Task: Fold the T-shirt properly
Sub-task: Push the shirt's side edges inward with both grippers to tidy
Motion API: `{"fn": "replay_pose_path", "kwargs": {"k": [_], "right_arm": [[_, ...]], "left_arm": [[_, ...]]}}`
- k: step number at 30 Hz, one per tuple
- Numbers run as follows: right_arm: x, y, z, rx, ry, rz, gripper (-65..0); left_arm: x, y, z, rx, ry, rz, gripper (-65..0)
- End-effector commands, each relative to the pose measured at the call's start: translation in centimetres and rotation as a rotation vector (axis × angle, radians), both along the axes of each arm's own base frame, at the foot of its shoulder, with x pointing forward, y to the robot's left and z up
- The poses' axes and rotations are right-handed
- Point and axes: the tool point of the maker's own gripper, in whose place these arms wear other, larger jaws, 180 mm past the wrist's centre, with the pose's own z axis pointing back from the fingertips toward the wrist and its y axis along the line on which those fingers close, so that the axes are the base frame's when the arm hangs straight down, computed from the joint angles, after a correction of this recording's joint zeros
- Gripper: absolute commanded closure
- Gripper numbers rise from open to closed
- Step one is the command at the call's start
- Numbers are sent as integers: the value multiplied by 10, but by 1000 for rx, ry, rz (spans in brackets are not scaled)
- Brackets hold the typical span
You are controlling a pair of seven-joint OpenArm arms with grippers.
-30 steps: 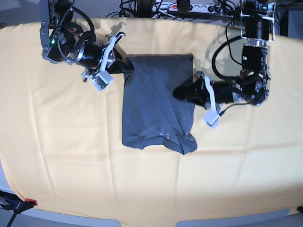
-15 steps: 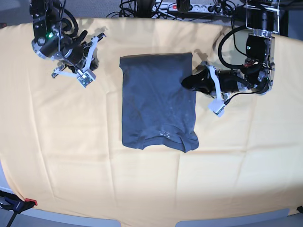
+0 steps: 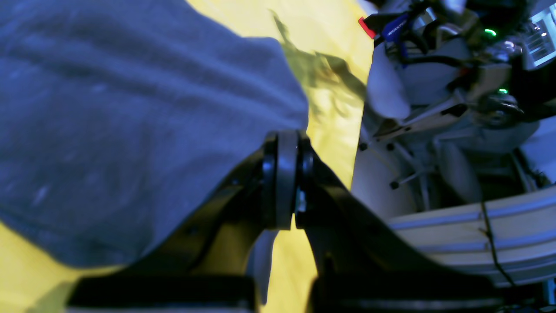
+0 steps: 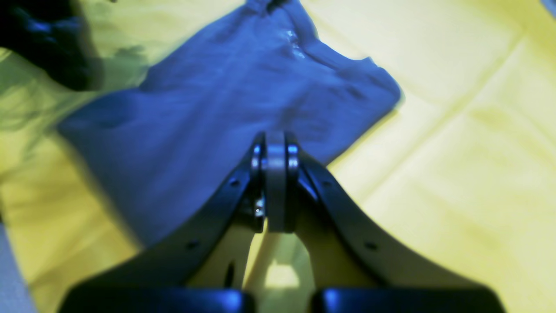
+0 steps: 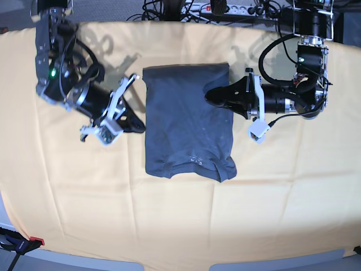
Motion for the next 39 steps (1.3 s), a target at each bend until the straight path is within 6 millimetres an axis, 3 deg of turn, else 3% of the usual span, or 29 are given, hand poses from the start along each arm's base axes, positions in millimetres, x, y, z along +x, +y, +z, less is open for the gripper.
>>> {"fn": "replay_pose_path", "kwargs": {"k": [1,7,12,19,22,24,28,33,36,39], "right_arm": [[13,2,12,39,-37,16,0],[64,16,-14,-14,41,77,0],[83,31,-32,-85,71,130,0],[105,47,-49,-85,9,99,0],[110,43,-63,-133,3,75,0],[120,30,-70,-196,-7,-3,0],[142,-4,-71,-296,-54,-199,0],[152,-24,-68,-326,-64,-327,0],[160,-22,-55,-288,-62,-344,0],[166,-19,-29,-219,-50,-360,0]], "left_arm": [[1,-2,10,-30,-26,-2,0],[-14,-10,-3,-52,29,9,0],[-16,-5,-26,23,39,67,0],[-37,-4,-47,57,102,79,0],[-45,-4,-53,62,127,80,0],[-50,-3,-57,71,140,79,0],[-56,-1,-66,107,150,78,0],[-55,1,-68,121,147,80,0],[-52,2,-56,92,126,78,0],[-48,5,-30,88,37,56,0]]}}
